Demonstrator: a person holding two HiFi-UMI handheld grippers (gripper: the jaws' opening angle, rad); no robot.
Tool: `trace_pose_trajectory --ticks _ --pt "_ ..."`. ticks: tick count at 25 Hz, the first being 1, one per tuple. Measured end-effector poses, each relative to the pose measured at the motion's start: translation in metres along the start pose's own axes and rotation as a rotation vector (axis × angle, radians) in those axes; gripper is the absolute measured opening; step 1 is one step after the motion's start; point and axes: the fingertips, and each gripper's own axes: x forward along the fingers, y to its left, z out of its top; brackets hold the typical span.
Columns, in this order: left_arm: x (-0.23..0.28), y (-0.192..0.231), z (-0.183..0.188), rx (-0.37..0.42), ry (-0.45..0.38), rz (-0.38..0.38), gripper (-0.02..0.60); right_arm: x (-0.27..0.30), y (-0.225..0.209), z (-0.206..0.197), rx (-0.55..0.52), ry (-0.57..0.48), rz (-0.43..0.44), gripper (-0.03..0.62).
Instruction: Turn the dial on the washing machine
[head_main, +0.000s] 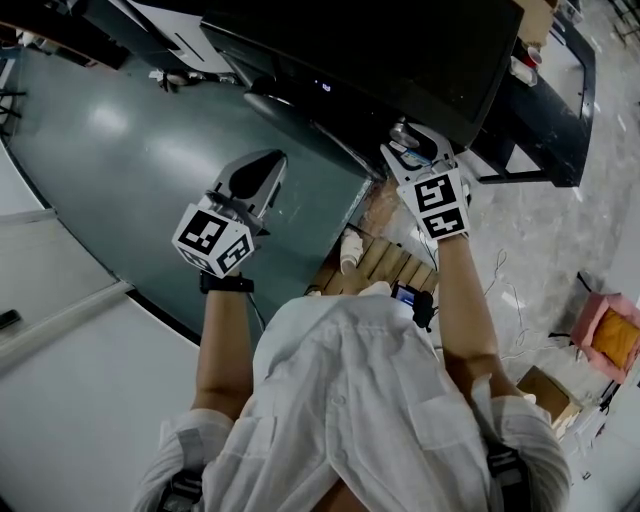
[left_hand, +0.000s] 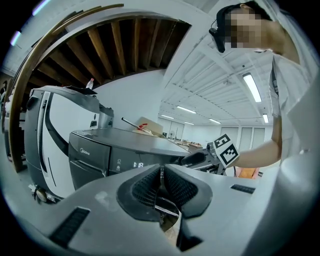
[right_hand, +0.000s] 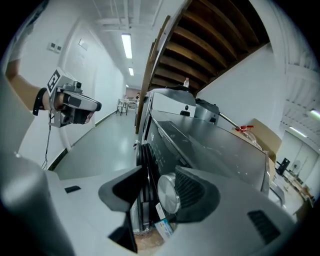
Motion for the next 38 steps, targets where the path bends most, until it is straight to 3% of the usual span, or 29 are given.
trace_pose_trajectory --ticks 16,22,38 --pt "0.012 -0.006 -0.004 -0.012 0.011 -0.02 0.017 -0.017 -0.006 -0.034 0.112 0.043 -0.05 0.227" --pt "0.013 -0.008 -0.004 -0.012 0.014 -0.024 0.017 -0.013 -0.001 -0.059 0.163 0.116 -0.016 0.247" --pt "0.015 -0.009 -0.008 -0.017 0.018 -0.028 0.017 0.006 0.013 -0.078 0.195 0.192 0.045 0.271"
